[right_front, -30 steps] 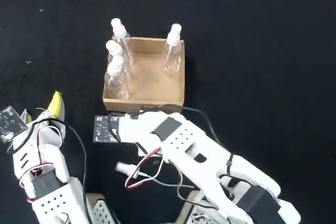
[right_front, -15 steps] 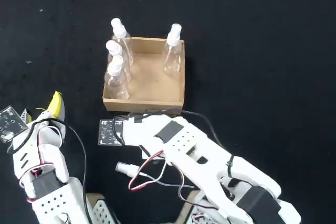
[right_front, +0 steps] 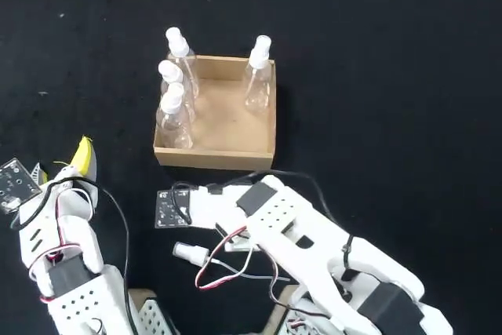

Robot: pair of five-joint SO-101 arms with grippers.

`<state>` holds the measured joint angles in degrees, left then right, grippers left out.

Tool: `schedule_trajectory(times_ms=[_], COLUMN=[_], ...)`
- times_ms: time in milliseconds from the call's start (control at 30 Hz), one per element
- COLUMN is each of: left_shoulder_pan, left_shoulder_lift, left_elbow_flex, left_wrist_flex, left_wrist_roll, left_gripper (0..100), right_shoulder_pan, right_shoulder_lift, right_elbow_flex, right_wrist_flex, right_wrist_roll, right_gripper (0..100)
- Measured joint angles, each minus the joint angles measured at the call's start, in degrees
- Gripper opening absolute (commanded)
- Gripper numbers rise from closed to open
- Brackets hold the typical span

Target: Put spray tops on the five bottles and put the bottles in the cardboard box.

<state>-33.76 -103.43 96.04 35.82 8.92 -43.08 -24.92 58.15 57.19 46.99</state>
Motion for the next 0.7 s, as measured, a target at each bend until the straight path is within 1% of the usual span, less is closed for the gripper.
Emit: schedule_trajectory(times_ms=[67, 167, 233, 367, 600, 700], left_shoulder_pan=[0.0, 0.0, 0.0, 0.0, 0.0, 0.0], left_shoulder_lift=[0.0, 0.0, 0.0, 0.0, 0.0, 0.0], left_elbow_flex=[0.0, 0.0, 0.0, 0.0, 0.0, 0.0], left_wrist_flex=[0.0, 0.0, 0.0, 0.0, 0.0, 0.0], left_wrist_roll=[0.0, 0.0, 0.0, 0.0, 0.0, 0.0], left_gripper=[21, 21, 21, 21, 21, 21], right_shoulder_pan=[0.0, 0.0, 0.0, 0.0, 0.0, 0.0], right_shoulder_lift=[0.0, 0.0, 0.0, 2.29, 15.21, 19.43], right_elbow_flex=[-0.53, -3.87, -6.33, -10.2, -15.82, -17.05], right_wrist_flex=[0.0, 0.0, 0.44, 1.14, 1.05, -1.14], right_wrist_roll=[-3.25, -11.69, -15.38, -17.05, -17.05, -17.05], right_gripper=[32.1, 32.1, 32.1, 32.1, 31.9, 31.8])
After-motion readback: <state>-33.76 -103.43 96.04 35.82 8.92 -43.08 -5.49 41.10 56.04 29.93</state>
